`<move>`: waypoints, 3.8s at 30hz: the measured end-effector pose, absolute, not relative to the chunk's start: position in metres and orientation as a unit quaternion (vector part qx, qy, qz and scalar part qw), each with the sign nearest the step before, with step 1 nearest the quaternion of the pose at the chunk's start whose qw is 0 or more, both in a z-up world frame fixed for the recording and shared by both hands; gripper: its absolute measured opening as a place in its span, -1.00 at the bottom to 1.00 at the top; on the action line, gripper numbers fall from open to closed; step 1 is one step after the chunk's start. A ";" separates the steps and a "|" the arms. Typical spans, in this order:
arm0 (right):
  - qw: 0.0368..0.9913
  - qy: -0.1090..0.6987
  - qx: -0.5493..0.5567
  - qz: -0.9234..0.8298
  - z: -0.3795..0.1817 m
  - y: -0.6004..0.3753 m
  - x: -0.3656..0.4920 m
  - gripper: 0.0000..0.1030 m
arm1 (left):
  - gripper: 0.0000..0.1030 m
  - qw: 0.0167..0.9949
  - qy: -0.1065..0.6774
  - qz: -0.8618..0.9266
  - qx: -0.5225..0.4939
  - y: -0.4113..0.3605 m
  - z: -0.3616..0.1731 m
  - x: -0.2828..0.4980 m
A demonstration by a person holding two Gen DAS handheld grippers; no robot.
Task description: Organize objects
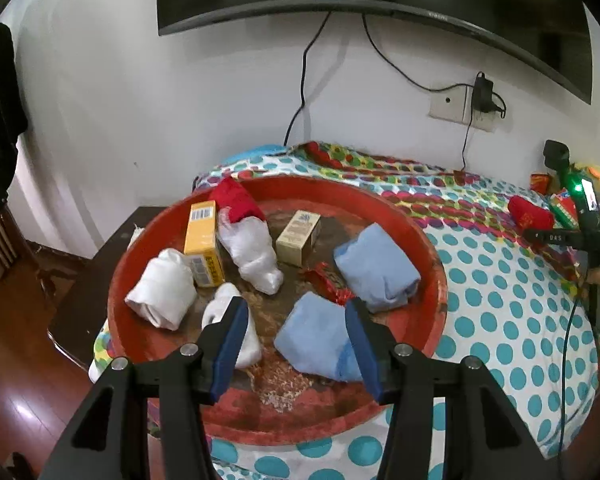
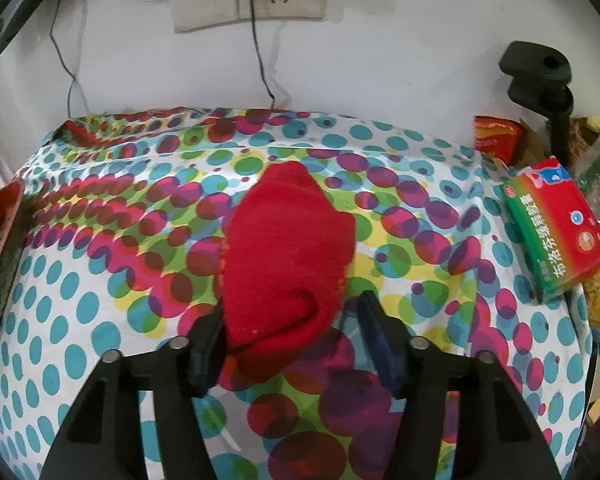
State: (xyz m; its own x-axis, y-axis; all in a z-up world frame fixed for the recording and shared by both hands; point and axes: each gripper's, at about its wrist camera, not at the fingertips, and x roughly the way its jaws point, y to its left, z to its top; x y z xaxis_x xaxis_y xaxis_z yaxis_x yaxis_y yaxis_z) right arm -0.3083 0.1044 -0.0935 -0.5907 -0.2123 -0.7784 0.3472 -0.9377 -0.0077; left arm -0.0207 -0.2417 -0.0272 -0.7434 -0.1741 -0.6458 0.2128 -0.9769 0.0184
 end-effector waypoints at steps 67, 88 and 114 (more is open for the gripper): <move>0.386 0.147 0.406 -0.815 -0.026 -0.200 -0.134 -0.34 | 0.01 0.189 0.159 -0.914 0.321 -0.340 -0.019 0.005; 0.359 0.185 0.407 -0.820 -0.050 -0.249 -0.113 -0.28 | 0.01 0.233 0.116 -0.909 0.325 -0.338 -0.019 0.005; 0.276 0.165 0.435 -0.841 -0.021 -0.175 -0.067 0.99 | 0.01 0.218 0.112 -0.910 0.334 -0.327 -0.014 0.005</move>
